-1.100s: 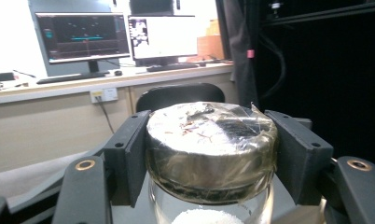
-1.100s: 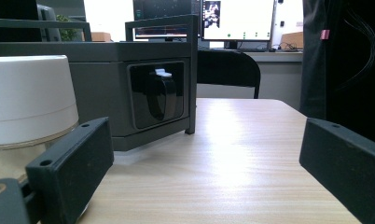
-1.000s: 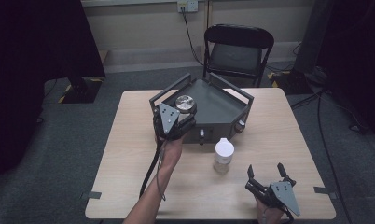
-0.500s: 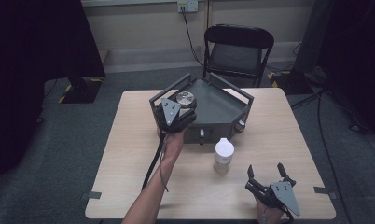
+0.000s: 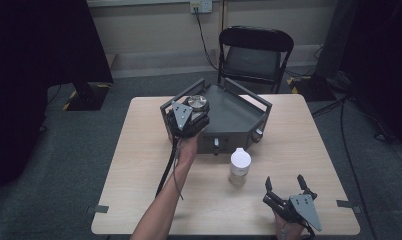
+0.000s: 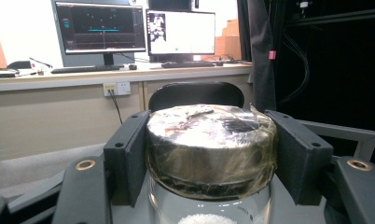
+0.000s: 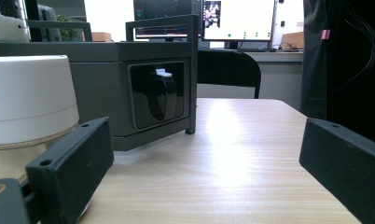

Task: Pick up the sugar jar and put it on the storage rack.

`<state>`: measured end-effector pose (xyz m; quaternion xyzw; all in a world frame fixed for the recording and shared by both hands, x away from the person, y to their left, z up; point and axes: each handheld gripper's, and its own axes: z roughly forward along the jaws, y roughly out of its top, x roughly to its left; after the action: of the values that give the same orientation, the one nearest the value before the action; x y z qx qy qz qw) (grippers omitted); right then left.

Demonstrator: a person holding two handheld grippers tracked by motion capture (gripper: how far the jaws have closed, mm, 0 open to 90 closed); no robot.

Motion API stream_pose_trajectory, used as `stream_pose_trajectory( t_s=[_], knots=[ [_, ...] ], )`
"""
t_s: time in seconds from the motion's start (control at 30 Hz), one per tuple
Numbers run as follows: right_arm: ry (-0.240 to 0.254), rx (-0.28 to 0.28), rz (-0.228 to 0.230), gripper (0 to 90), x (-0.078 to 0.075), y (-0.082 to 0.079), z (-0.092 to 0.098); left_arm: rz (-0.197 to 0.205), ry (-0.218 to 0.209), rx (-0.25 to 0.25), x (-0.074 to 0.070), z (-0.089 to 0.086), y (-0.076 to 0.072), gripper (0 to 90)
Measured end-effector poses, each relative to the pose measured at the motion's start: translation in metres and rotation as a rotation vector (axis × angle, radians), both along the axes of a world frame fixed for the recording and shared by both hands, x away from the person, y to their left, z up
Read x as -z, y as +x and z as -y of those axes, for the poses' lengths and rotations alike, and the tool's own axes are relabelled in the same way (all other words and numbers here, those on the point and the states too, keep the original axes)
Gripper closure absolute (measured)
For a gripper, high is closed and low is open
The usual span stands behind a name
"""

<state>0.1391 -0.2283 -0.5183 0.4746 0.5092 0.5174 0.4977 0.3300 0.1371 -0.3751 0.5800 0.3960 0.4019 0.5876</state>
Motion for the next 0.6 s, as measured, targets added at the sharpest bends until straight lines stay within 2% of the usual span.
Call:
stream_pose_trajectory(
  t_s=[0.2, 0.43, 0.6],
  knots=[
    [0.001, -0.001, 0.002, 1.8, 0.000, 0.000, 0.000, -0.009, 0.020, -0.001, -0.002, 0.005, 0.006, 34.6],
    [0.001, -0.004, 0.003, 1.7, 0.001, 0.000, 0.001, -0.041, 0.019, 0.013, 0.005, 0.011, 0.009, 34.6],
    [0.001, -0.006, 0.004, 1.8, 0.001, 0.000, 0.001, -0.034, 0.024, 0.008, 0.007, 0.014, 0.008, 34.6]
  ],
)
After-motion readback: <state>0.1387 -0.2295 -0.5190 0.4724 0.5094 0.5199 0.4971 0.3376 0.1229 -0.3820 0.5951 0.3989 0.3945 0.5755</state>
